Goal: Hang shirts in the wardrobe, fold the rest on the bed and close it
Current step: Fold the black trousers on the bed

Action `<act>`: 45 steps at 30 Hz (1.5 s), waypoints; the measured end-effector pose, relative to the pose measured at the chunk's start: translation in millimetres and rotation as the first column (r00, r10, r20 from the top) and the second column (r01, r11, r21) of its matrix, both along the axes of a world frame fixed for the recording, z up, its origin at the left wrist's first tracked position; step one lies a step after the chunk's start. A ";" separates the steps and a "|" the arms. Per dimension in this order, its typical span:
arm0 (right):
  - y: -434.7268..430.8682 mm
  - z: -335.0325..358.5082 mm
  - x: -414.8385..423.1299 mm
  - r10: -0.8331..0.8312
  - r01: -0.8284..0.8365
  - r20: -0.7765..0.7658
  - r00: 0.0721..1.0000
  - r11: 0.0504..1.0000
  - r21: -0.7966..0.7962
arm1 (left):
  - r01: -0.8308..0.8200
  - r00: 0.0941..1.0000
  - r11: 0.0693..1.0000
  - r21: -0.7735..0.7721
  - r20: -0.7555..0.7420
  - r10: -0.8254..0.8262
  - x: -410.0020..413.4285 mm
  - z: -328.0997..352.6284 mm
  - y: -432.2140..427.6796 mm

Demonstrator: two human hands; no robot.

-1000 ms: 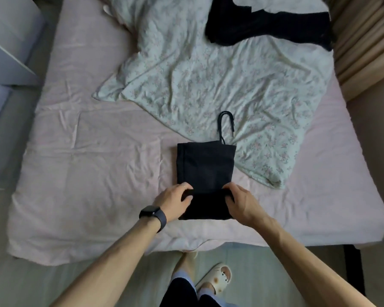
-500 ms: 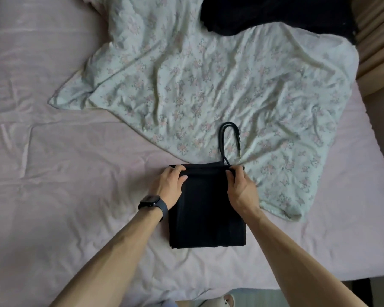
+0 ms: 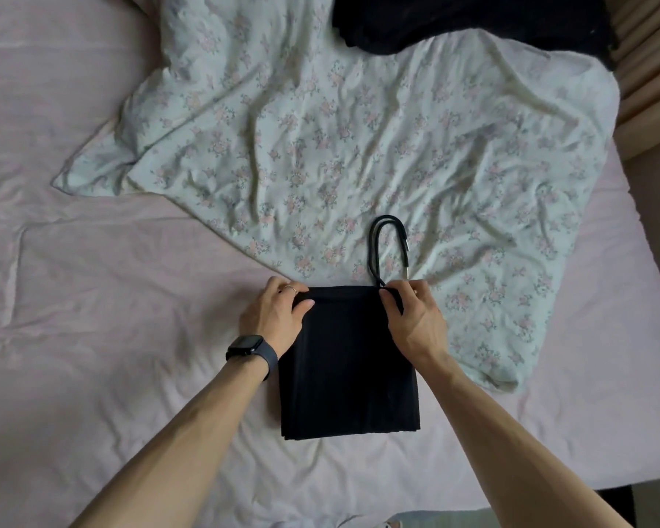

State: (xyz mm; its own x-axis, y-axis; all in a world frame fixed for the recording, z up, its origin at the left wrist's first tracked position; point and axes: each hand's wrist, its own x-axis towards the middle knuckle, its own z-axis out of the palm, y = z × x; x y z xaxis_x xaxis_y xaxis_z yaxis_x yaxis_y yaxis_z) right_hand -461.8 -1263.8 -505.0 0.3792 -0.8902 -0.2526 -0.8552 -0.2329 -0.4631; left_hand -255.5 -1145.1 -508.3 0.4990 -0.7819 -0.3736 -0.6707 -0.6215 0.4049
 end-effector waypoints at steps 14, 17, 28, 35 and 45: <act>93.2 -27.1 -23.2 0.244 -0.284 -0.158 0.957 0.901 -0.327 | 0.313 0.908 0.948 -0.063 0.313 -0.279 -92.4 -35.4 62.7; 82.7 -49.2 -22.4 0.244 -0.310 -0.250 0.937 0.911 -0.273 | 0.377 0.867 0.924 -0.065 0.376 -0.327 -72.1 -55.1 57.4; 57.2 -92.9 -17.4 0.244 -0.297 -0.227 0.943 0.924 -0.241 | 0.290 0.904 0.949 -0.123 0.362 -0.229 -51.8 -90.2 47.0; 70.4 -66.9 -17.0 0.165 -0.190 -0.120 0.979 0.951 -0.243 | 0.252 0.910 0.955 -0.154 0.372 -0.180 -64.3 -73.4 53.2; 100.1 -42.4 -29.8 -0.105 0.107 0.106 0.989 0.994 -0.006 | -0.268 0.963 0.959 -0.092 0.001 0.269 -104.5 -33.9 68.5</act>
State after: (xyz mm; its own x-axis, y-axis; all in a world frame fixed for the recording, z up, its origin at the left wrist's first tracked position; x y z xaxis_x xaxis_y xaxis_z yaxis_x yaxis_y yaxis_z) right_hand -491.6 -1163.8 -547.4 0.3066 -0.9294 -0.2055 -0.8217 -0.1495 -0.5499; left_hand -359.9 -1076.5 -542.2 0.6994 -0.6488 -0.2997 -0.4902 -0.7407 0.4594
